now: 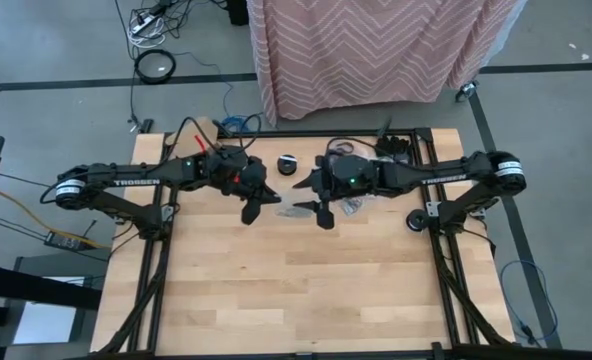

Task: Sort rubber bands
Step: Close the transparent zip bag

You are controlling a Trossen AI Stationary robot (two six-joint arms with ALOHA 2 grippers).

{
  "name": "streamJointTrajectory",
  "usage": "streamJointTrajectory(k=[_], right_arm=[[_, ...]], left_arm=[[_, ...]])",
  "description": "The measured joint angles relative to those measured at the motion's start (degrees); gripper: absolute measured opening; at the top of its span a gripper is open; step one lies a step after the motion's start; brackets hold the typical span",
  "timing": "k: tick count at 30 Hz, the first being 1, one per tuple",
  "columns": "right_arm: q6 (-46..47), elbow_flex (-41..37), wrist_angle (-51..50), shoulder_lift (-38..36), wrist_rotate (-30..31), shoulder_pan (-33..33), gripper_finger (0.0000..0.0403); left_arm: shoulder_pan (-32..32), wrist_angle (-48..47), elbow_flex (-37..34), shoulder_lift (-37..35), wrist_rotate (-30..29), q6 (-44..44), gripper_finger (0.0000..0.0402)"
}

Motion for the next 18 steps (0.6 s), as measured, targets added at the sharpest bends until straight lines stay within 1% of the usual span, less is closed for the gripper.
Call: streamJointTrajectory(k=[3, 10, 18], right_arm=[[0.02, 0.0, 0.34, 1.19, -1.71, -0.55, 0.0222], [1.18, 0.0, 2.59, 4.4, -6.3, -1.02, 0.0215], [3.68, 0.0, 4.78, 6.79, -8.88, -0.75, 0.0206]], left_arm=[[-0.41, -0.75, 0.0, 0.0, 1.74, 0.0, 0.0021], [-2.2, -4.55, 0.0, 1.31, 2.95, 0.02, 0.0021], [-4.62, -0.51, 0.0, 4.79, 2.61, -1.47, 0.0021]])
